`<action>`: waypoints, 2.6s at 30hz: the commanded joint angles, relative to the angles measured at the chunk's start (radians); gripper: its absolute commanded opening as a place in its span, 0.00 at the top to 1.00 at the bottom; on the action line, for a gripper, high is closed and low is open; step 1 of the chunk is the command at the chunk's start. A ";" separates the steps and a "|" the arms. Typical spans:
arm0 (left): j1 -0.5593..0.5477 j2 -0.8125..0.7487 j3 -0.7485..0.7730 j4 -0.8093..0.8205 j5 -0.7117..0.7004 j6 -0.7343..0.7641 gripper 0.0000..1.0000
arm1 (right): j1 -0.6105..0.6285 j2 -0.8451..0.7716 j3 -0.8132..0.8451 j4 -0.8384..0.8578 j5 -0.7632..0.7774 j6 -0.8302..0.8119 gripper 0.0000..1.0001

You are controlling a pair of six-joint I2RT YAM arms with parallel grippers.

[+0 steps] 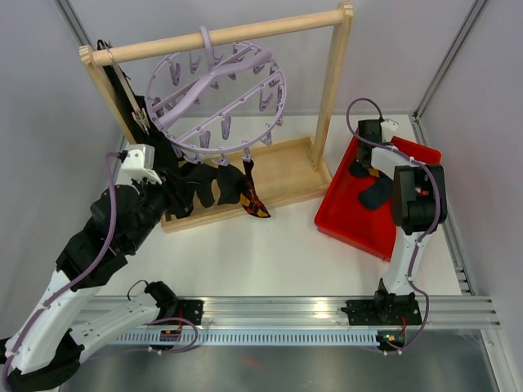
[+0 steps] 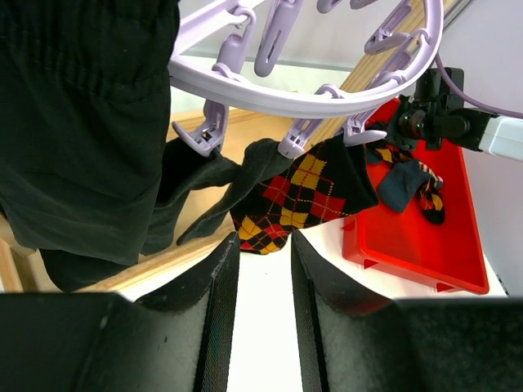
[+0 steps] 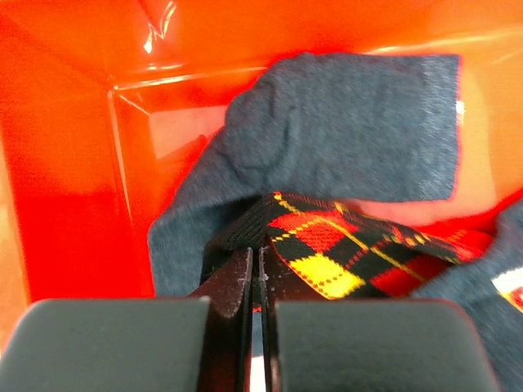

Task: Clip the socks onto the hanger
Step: Pick up the sock from the bin.

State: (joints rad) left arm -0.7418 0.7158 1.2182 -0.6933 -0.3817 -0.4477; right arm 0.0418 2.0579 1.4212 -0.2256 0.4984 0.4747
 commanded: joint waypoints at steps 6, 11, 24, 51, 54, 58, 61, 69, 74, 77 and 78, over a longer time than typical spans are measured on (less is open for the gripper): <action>-0.001 -0.038 0.050 0.060 0.104 0.073 0.60 | -0.008 -0.257 -0.096 0.002 -0.015 0.015 1.00; -0.001 0.000 0.092 0.136 0.252 0.104 0.59 | -0.008 -0.390 -0.122 -0.040 -0.055 0.002 1.00; -0.105 0.258 0.226 0.383 0.423 0.153 0.54 | -0.008 -0.648 -0.096 -0.164 -0.147 -0.004 1.00; -0.393 0.913 0.233 1.190 0.191 0.520 0.43 | -0.008 -0.906 0.048 -0.388 -0.494 0.030 1.00; -0.390 0.967 0.257 1.227 0.190 0.529 0.42 | -0.006 -0.923 0.051 -0.396 -0.547 0.039 1.00; -0.384 1.042 0.325 1.229 0.187 0.524 0.42 | -0.008 -0.932 0.068 -0.411 -0.592 0.045 1.00; -0.375 1.090 0.362 1.226 0.187 0.514 0.42 | -0.008 -0.943 0.082 -0.426 -0.601 0.044 1.00; -0.346 1.159 0.409 1.224 0.198 0.483 0.42 | -0.008 -0.958 0.133 -0.460 -0.632 0.038 1.00; -0.337 1.172 0.428 1.224 0.214 0.472 0.42 | -0.007 -0.969 0.136 -0.462 -0.667 0.041 1.00; -0.335 1.179 0.431 1.232 0.222 0.460 0.41 | -0.007 -0.972 0.131 -0.465 -0.669 0.038 1.00; -0.337 1.179 0.432 1.236 0.228 0.458 0.42 | -0.006 -0.972 0.130 -0.465 -0.669 0.038 1.00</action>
State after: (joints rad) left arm -1.0782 1.8839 1.6039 0.4824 -0.1787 0.0372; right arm 0.0372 1.1004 1.5211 -0.6754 -0.1455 0.5022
